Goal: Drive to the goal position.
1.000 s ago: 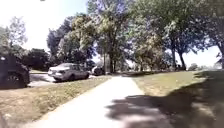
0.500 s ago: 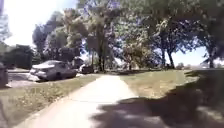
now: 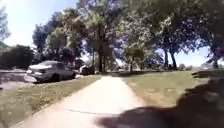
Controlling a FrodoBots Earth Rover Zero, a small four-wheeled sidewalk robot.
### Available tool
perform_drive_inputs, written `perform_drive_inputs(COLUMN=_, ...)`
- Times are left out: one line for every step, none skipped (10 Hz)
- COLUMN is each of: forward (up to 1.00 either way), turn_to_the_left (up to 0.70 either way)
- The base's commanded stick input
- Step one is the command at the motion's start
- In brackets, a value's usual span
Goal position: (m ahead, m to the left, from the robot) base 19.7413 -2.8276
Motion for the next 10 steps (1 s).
perform_drive_inputs(forward=0.85, turn_to_the_left=-0.03)
perform_drive_inputs(forward=0.85, turn_to_the_left=-0.03)
perform_drive_inputs(forward=0.85, turn_to_the_left=-0.03)
perform_drive_inputs(forward=0.85, turn_to_the_left=-0.02)
perform_drive_inputs(forward=0.85, turn_to_the_left=0.05)
perform_drive_inputs(forward=0.85, turn_to_the_left=0.33)
perform_drive_inputs(forward=0.85, turn_to_the_left=0.34)
perform_drive_inputs(forward=0.85, turn_to_the_left=0.28)
perform_drive_inputs(forward=0.85, turn_to_the_left=0.00)
perform_drive_inputs(forward=0.85, turn_to_the_left=0.00)
